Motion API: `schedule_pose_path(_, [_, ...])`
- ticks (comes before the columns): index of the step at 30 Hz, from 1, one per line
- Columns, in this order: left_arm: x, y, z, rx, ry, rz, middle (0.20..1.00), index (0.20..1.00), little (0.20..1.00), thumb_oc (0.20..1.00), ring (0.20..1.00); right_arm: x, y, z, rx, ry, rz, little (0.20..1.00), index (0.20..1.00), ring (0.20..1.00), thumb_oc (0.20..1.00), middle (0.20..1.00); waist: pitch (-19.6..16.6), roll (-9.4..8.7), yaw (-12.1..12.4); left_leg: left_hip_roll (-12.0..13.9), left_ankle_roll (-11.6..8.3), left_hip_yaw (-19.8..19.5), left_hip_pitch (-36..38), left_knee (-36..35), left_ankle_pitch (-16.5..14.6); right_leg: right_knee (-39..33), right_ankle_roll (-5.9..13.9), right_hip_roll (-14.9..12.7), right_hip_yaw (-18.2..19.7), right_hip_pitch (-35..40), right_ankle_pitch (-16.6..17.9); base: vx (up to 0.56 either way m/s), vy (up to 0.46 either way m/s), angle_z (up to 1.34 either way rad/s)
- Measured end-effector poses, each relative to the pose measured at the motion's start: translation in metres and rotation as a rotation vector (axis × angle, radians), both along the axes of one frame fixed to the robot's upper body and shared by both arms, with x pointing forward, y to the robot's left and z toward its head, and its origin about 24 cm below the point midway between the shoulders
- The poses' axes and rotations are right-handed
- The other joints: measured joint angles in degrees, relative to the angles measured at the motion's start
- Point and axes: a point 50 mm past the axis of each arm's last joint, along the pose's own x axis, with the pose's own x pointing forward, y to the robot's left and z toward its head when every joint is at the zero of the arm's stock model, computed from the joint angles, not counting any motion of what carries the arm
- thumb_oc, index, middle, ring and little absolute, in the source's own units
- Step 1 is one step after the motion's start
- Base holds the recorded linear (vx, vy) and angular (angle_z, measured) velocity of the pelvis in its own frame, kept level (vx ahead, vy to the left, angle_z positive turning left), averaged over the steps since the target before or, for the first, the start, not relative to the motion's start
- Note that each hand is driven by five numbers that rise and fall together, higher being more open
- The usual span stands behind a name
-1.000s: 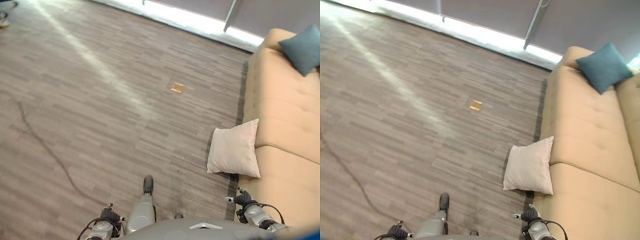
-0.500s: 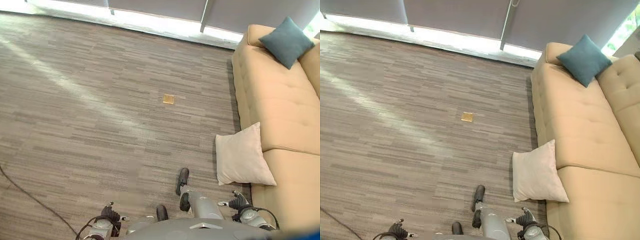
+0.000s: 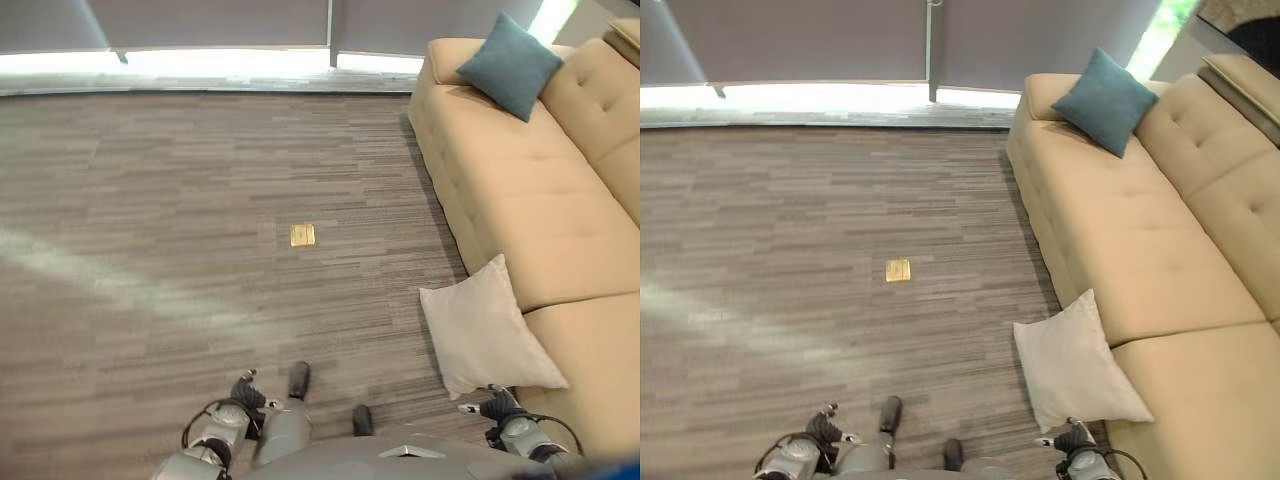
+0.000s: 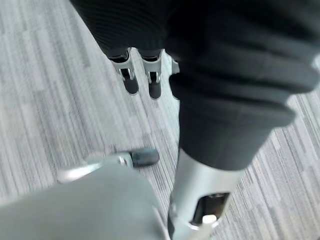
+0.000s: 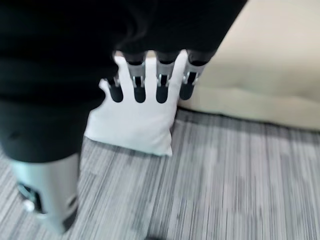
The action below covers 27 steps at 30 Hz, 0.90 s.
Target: Pick up all the scattered cushions and arrange them neatly on the sofa.
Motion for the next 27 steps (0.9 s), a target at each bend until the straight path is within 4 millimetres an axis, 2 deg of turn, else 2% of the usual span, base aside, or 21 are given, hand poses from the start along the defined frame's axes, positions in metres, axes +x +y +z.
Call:
schedule_pose_path(1, [-0.004, 0.002, 0.0, 0.004, 0.007, 0.005, 1.0, 1.0, 1.0, 1.0, 1.0, -0.002, 0.004, -0.002, 0.012, 0.004, -0.001, 1.0, 1.0, 1.0, 1.0, 1.0, -0.61, -0.22, 0.1, -0.7, 0.28, 1.11, 2.08, -1.32, 0.14, 2.48, 1.32, -0.98, -0.77, -0.68, -1.44, 0.14, 0.219, -0.79])
schedule_pose_path(4, [-0.015, 0.012, -0.001, 0.035, 0.042, -0.012, 1.0, 1.0, 1.0, 1.0, 1.0, -0.011, 0.02, -0.007, 0.059, 0.023, -0.004, 1.0, 1.0, 1.0, 1.0, 1.0, -1.85, -0.2, -0.36, -1.93, 3.59, 5.55, 4.19, -1.67, -1.4, 9.94, 4.35, -2.5, -2.17, -4.55, -3.88, 0.06, 0.158, -0.77])
schedule_pose_path(6, [-0.008, 0.017, 0.002, 0.055, 0.028, -0.026, 1.0, 1.0, 1.0, 1.0, 1.0, -0.01, 0.027, -0.008, 0.076, 0.02, -0.002, 1.0, 1.0, 1.0, 1.0, 1.0, -1.88, -0.33, -1.01, -2.07, 4.44, 7.17, 4.36, -1.64, -1.97, 13.69, 4.84, -2.49, -2.4, -7.57, -4.19, 0.0, 0.124, -0.51])
schedule_pose_path(9, [-0.004, 0.021, 0.004, 0.064, 0.018, -0.03, 1.0, 1.0, 1.0, 1.0, 1.0, 0.005, 0.031, -0.005, 0.088, -0.026, 0.011, 1.0, 1.0, 1.0, 1.0, 1.0, -2.33, -1.3, -0.69, -1.51, 5.59, 14.08, 4.79, -1.57, -2.4, 16.5, 4.9, -3.24, -5.72, -11.63, -3.81, -0.01, 0.09, -1.2])
schedule_pose_path(10, [-0.018, 0.025, 0.002, 0.071, 0.051, -0.014, 1.0, 1.0, 1.0, 1.0, 1.0, 0.033, 0.041, 0.001, 0.112, -0.109, 0.038, 1.0, 1.0, 1.0, 1.0, 1.0, -2.1, -1.61, 0.88, -0.32, 5.0, 18.08, 5.55, -1.34, -3.18, 14.4, 5.77, -4.43, -13.97, -13.53, -1.81, 0.02, 0.023, -2.04])
schedule_pose_path(11, [-0.019, 0.024, 0.002, 0.068, 0.052, -0.014, 1.0, 1.0, 1.0, 1.0, 1.0, 0.039, 0.04, 0.003, 0.109, -0.125, 0.042, 1.0, 1.0, 1.0, 1.0, 1.0, -1.89, -1.3, 0.38, -0.29, 5.32, 18.09, 6.31, -1.27, -4.19, 12.02, 6.23, -4.94, -16.62, -13.2, -0.79, 0.02, 0.024, -1.76])
schedule_pose_path(12, [-0.018, 0.02, 0.001, 0.056, 0.048, -0.004, 1.0, 1.0, 1.0, 1.0, 1.0, 0.039, 0.036, 0.004, 0.098, -0.127, 0.04, 1.0, 1.0, 1.0, 1.0, 1.0, -1.82, -0.52, 0.11, 0.71, 4.78, 21.05, 6.89, -1.56, -4.65, 11.42, 4.65, -6.57, -23.73, -12.73, -0.78, 0.02, -0.025, -1.14])
schedule_pose_path(13, [-0.017, 0.018, 0.001, 0.047, 0.034, 0.004, 1.0, 1.0, 1.0, 1.0, 1.0, 0.042, 0.034, 0.005, 0.09, -0.13, 0.042, 1.0, 1.0, 1.0, 1.0, 1.0, -1.84, 0.23, 2.25, 1.72, 4.47, 24.17, 6.8, -1.51, -5.41, 11.63, 5.08, -8.38, -30.88, -13.93, -0.74, 0.02, -0.048, -1.38])
schedule_pose_path(14, [-0.014, 0.018, 0.002, 0.045, 0.017, 0.005, 1.0, 1.0, 1.0, 1.0, 1.0, 0.048, 0.035, 0.007, 0.091, -0.146, 0.05, 1.0, 1.0, 1.0, 1.0, 1.0, -1.55, 0.55, 3.4, 2.31, 4.03, 25.52, 6.77, -1.01, -6.18, 10.63, 6.01, -8.88, -32.1, -14.63, 0.51, 0.06, -0.082, -1.3])
schedule_pose_path(15, [-0.014, 0.021, 0.002, 0.049, 0.02, 0.017, 1.0, 1.0, 1.0, 1.0, 1.0, 0.046, 0.032, 0.007, 0.083, -0.143, 0.054, 1.0, 1.0, 1.0, 1.0, 1.0, -1.27, 0.57, 2.37, 2.47, 3.79, 25.47, 6.68, -0.25, -6.47, 9.33, 6.98, -10.82, -35.06, -14.69, 2.09, 0.09, -0.074, -0.57])
schedule_pose_path(16, [-0.005, 0.021, 0.004, 0.05, -0.002, 0.011, 1.0, 1.0, 1.0, 1.0, 1.0, 0.042, 0.027, 0.007, 0.069, -0.129, 0.049, 1.0, 1.0, 1.0, 1.0, 1.0, -1.34, 0.48, 2.01, 2.96, 3.38, 25.3, 6.68, -0.37, -6.14, 8.8, 6.6, -10.1, -35.08, -14.45, 4.45, 0.15, -0.14, 0.25])
schedule_pose_path(17, [0.0, 0.018, 0.005, 0.046, -0.011, 0.001, 1.0, 1.0, 1.0, 1.0, 1.0, 0.033, 0.02, 0.006, 0.054, -0.108, 0.04, 1.0, 1.0, 1.0, 1.0, 1.0, -1.11, 0.87, 1.25, 3.74, 2.94, 23.5, 6.66, -0.21, -6.21, 6.88, 4.77, -7.16, -30.35, -13.12, 5.53, 0.16, -0.139, 0.4])
schedule_pose_path(18, [0.006, 0.015, 0.006, 0.04, -0.024, -0.015, 1.0, 1.0, 1.0, 1.0, 1.0, 0.025, 0.013, 0.005, 0.039, -0.091, 0.032, 1.0, 1.0, 1.0, 1.0, 1.0, -0.79, 1.51, 0.91, 4.65, 2.5, 22.83, 6.98, 0.17, -6.13, 5.54, 3.6, -5.74, -29.59, -12.07, 5.24, 0.17, -0.134, 0.3])
schedule_pose_path(19, [0.003, 0.011, 0.004, 0.04, -0.011, -0.047, 1.0, 1.0, 1.0, 1.0, 1.0, 0.022, 0.005, 0.006, 0.018, -0.081, 0.028, 1.0, 1.0, 1.0, 1.0, 1.0, -1.04, 2.51, 0.78, 6.56, 0.51, 23.28, 6.76, 2.19, -7.03, 4.7, 1.83, -3.78, -29.0, -11.08, 4.24, 0.17, -0.104, -0.05])
schedule_pose_path(20, [0.001, 0.01, 0.003, 0.039, -0.002, -0.065, 1.0, 1.0, 1.0, 1.0, 1.0, 0.02, 0.002, 0.006, 0.01, -0.076, 0.026, 1.0, 1.0, 1.0, 1.0, 1.0, -1.23, 2.87, 0.68, 7.29, -0.24, 23.27, 6.58, 3.52, -7.55, 4.04, 1.22, -2.8, -28.91, -10.54, 3.87, 0.17, -0.085, -0.31])
schedule_pose_path(22, [-0.009, 0.007, 0.0, 0.023, 0.032, -0.066, 1.0, 1.0, 1.0, 1.0, 1.0, 0.016, -0.002, 0.006, 0.001, -0.067, 0.016, 1.0, 1.0, 1.0, 1.0, 1.0, -1.13, 1.5, 0.87, 8.49, -1.57, 18.94, 5.91, 11.85, -7.27, 0.3, -1.0, -1.5, -26.45, -7.07, 2.86, 0.12, -0.051, -0.62])
schedule_pose_path(23, [-0.014, 0.008, -0.001, 0.02, 0.037, -0.044, 1.0, 1.0, 1.0, 1.0, 1.0, 0.013, -0.005, 0.006, -0.012, -0.062, 0.016, 1.0, 1.0, 1.0, 1.0, 1.0, -1.84, 0.61, 0.96, 8.41, -2.47, 16.47, 3.68, 17.81, -7.39, -2.62, -2.74, -1.39, -25.7, -4.53, 4.62, 0.18, 0.0, -0.71])
schedule_pose_path(24, [-0.008, 0.002, -0.001, 0.004, 0.019, -0.049, 1.0, 1.0, 1.0, 1.0, 1.0, 0.013, -0.009, 0.008, -0.029, -0.062, 0.015, 1.0, 1.0, 1.0, 1.0, 1.0, -1.97, 0.71, 1.17, 6.93, -6.16, 8.39, -1.45, 25.37, -9.42, -4.05, -6.98, -1.09, -23.91, -4.18, 5.0, 0.21, 0.016, -0.55])
schedule_pose_path(25, [0.006, -0.006, 0.001, -0.013, -0.02, -0.056, 1.0, 1.0, 1.0, 1.0, 1.0, 0.015, -0.009, 0.008, -0.03, -0.061, 0.022, 1.0, 1.0, 1.0, 1.0, 1.0, -1.51, 0.48, 2.21, 5.74, -6.57, 4.07, -4.24, 24.96, -9.67, -4.06, -7.3, -1.04, -22.43, -4.51, 4.69, 0.24, 0.07, -0.74])
schedule_pose_path(26, [0.017, -0.007, 0.004, -0.012, -0.042, -0.076, 1.0, 1.0, 1.0, 1.0, 1.0, 0.022, -0.006, 0.008, -0.033, -0.053, 0.036, 1.0, 1.0, 1.0, 1.0, 1.0, -0.93, -0.17, 3.59, 4.25, -5.9, 1.54, -5.92, 7.04, -6.65, -4.36, -6.61, -0.79, -20.97, -3.75, 4.02, 0.26, 0.153, -0.75])
schedule_pose_path(27, [0.023, -0.008, 0.006, -0.014, -0.06, -0.083, 1.0, 1.0, 1.0, 1.0, 1.0, 0.025, -0.006, 0.008, -0.039, -0.055, 0.045, 1.0, 1.0, 1.0, 1.0, 1.0, 0.0, 0.31, 3.4, 4.27, -5.99, 1.43, -8.13, 3.87, -3.32, -4.37, -5.77, 0.07, -20.81, -1.58, 3.33, 0.3, 0.23, -0.7])
